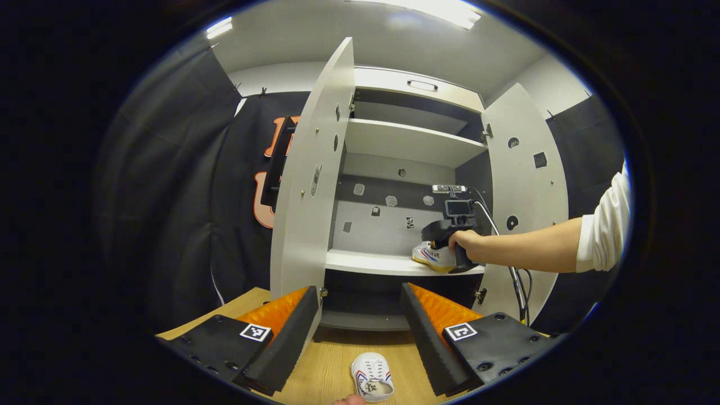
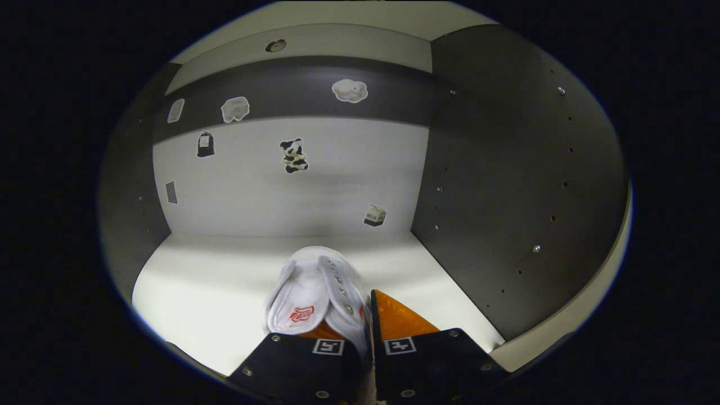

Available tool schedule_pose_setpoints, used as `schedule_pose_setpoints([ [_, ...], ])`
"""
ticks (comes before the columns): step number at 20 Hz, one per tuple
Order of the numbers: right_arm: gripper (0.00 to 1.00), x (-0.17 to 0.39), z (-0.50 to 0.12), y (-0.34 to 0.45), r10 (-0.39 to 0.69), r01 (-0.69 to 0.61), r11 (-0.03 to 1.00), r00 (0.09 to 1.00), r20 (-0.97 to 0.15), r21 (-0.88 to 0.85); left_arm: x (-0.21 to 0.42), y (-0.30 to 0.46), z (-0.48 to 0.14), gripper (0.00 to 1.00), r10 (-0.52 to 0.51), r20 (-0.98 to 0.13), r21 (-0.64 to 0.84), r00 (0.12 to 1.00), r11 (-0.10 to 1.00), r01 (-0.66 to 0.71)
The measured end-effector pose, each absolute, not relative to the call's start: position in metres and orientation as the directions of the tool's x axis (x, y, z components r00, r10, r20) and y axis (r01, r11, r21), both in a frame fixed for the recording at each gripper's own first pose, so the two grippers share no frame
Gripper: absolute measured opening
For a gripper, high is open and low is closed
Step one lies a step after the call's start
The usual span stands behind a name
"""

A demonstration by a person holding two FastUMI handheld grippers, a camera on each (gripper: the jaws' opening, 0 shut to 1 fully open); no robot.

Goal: Grab one shoe with the right hand and put it into the shoe cabinet, grab the other shoe with the left hand and put it into the shoe cabinet; then close the right door with the right hand and the left door with the left hand.

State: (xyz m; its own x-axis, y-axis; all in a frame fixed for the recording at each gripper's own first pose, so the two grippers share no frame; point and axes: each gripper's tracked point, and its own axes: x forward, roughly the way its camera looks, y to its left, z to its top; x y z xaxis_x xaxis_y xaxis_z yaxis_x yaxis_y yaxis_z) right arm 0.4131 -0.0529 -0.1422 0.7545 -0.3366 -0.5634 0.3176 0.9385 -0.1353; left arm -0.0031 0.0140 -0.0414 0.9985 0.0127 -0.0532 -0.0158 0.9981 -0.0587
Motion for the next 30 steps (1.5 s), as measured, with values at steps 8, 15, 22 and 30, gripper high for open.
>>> schedule_pose_setpoints([
  [8, 0.32, 0.381, -0.114, -0.038, -0.266, 0.218, 0.964, 0.790, -0.552, -0.153, 0.001, 0.003, -0.044, 0.96, -0.025, -0.053, -0.064, 0.998, 0.998, 0.022],
  [15, 0.53, 0.336, -0.028, -0.023, -0.158, 0.132, 0.987, 0.898, -0.412, -0.091, 0.003, -0.011, -0.039, 0.96, -0.066, -0.039, -0.076, 0.997, 0.995, 0.063],
  [22, 0.76, 0.228, 0.035, -0.011, -0.041, 0.040, 0.999, 0.977, -0.209, -0.009, 0.003, -0.019, -0.041, 0.96, -0.084, -0.044, -0.080, 0.995, 0.994, 0.081],
  [30, 0.86, 0.081, 0.009, -0.017, -0.047, 0.048, 0.998, 0.999, 0.018, -0.031, -0.005, -0.015, -0.071, 0.96, -0.072, -0.122, -0.063, 0.990, 0.996, 0.065],
])
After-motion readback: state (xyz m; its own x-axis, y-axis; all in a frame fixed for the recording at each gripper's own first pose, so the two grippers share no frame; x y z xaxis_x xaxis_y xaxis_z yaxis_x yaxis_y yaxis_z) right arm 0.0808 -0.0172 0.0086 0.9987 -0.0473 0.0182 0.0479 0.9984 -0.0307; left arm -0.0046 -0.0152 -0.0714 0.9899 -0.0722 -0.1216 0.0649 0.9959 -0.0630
